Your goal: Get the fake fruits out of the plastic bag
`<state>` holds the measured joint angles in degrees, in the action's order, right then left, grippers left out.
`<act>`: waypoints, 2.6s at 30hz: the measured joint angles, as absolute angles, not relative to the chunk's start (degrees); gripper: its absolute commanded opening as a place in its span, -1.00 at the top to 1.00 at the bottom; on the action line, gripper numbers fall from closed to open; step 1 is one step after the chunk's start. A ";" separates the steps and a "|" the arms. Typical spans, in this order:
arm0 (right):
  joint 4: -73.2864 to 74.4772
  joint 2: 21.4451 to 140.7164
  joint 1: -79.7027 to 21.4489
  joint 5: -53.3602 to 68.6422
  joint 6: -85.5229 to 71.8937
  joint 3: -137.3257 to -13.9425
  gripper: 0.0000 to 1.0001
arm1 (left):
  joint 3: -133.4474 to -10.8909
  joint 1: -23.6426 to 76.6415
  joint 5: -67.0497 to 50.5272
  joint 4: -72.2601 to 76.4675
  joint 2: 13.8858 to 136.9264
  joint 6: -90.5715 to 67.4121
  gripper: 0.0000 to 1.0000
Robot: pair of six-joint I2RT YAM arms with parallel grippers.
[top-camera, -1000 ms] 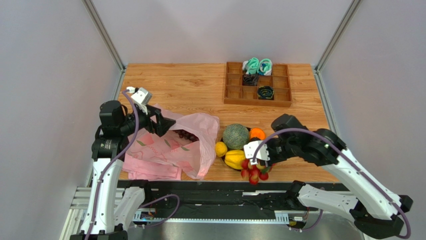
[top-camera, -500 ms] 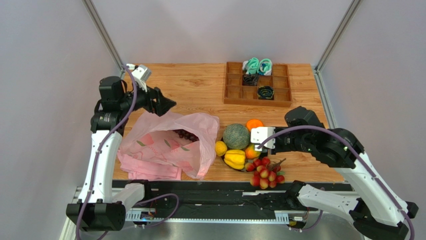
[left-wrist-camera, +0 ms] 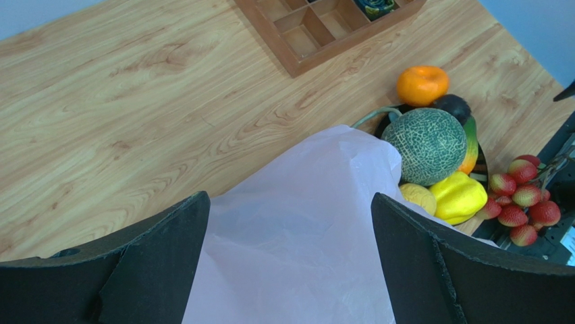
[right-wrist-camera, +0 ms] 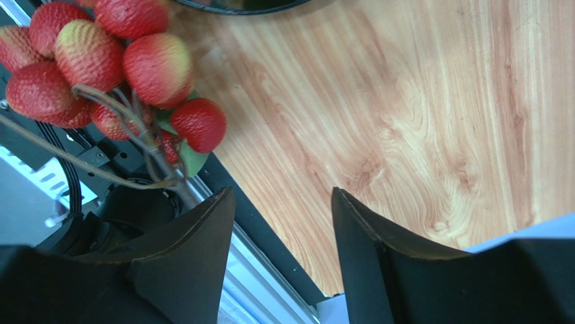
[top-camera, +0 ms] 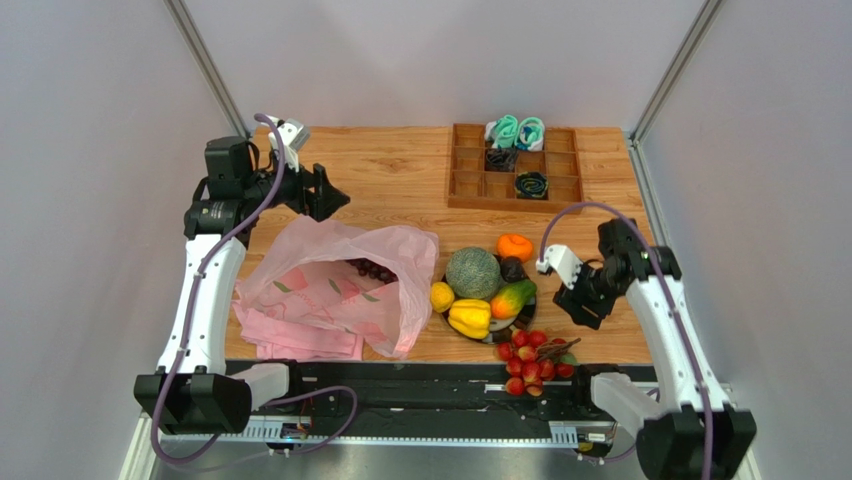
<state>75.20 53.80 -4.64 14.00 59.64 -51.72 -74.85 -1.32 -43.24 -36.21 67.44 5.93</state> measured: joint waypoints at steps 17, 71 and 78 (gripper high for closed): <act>77.84 58.04 -10.09 18.11 82.24 -53.10 -0.32 | -67.51 -1.32 -41.25 -31.53 66.00 8.12 -0.97; 78.41 64.93 -22.79 9.04 73.82 -68.62 1.00 | -71.05 3.27 -43.03 -30.15 74.02 9.10 -0.97; 78.26 67.99 -20.49 9.78 73.76 -83.90 1.00 | -72.29 3.27 -43.03 -29.39 74.56 8.73 -0.97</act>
<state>78.26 67.99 -20.49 9.78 73.76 -83.90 -72.29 3.27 -43.03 -29.39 74.56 8.73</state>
